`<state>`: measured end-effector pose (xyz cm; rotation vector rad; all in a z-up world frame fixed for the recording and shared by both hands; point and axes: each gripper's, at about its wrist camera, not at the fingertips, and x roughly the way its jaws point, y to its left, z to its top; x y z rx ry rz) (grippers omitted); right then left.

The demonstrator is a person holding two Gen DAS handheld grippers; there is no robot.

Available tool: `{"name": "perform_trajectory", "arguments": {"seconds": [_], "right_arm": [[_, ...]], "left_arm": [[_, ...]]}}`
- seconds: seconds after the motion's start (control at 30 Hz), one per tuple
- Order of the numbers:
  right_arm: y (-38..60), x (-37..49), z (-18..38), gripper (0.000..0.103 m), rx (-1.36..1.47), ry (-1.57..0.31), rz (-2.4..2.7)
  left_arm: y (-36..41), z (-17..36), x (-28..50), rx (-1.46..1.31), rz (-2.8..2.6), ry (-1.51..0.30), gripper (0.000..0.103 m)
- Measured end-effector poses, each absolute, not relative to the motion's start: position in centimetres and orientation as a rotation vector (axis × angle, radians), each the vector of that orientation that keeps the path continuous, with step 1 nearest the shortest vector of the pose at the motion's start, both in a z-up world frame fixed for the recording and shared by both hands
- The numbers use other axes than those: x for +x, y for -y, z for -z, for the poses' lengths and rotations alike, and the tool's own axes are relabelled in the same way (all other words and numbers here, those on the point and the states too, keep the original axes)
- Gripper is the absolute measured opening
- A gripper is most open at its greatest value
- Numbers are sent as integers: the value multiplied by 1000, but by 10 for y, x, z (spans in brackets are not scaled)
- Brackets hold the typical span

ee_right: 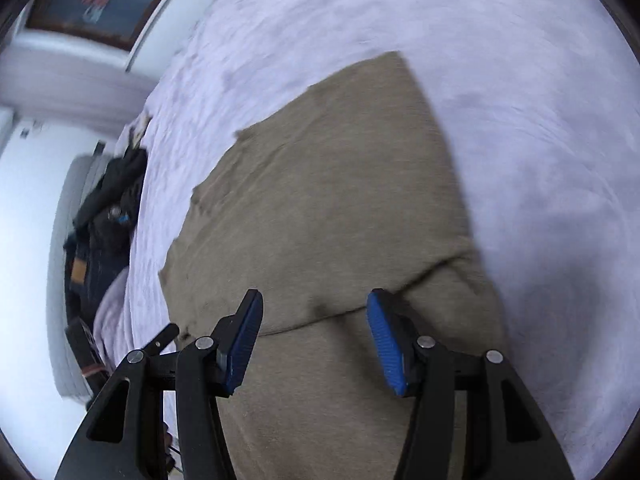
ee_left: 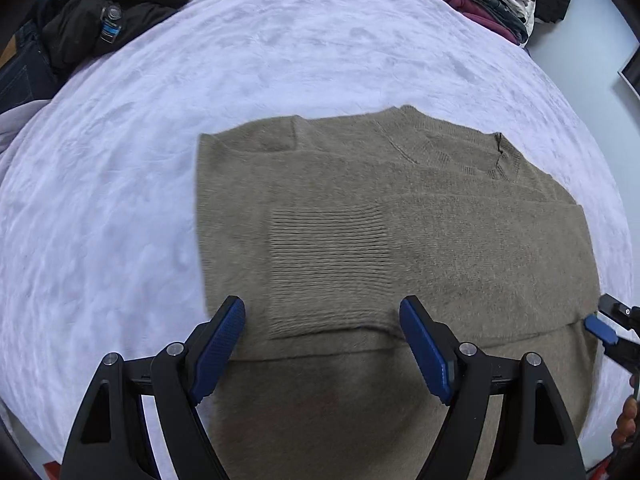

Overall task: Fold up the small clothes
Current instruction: 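Grasp the sweater's other side edge with the right gripper and fold it inward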

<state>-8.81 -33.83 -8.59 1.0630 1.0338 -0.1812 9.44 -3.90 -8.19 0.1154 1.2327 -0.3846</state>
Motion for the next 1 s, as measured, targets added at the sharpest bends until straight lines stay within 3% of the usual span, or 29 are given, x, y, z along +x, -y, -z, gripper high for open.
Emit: {"name": "perform_trajectory", "arguments": {"seconds": [0.1,0.23,0.27,0.37,0.47,0.6,0.73,1.0], "right_arm": [[364,-104,108,57,1225,-971,248],[371,-105,127,28,1339,-900,272],[373,-106,130,28,1348,-895,272],[377,-108,131,25,1372,-886,261],[379,-105,113,14,1287,-889,239],[388,-104,99,13,1218,-882,240],[387,-102,127,11,1196,-988,255],[364,-113,98,41,1091,-1045,213]], "left_arm": [[49,99,97,137,365,-1255,80],[53,107,97,154,366,-1231,98],[53,110,98,153,365,-1241,103],[52,117,104,129,369,-1279,103],[55,110,106,155,350,-1289,102],[51,94,97,180,332,-1210,102],[39,106,99,164,325,-1254,103],[20,96,94,192,302,-1273,103]]}}
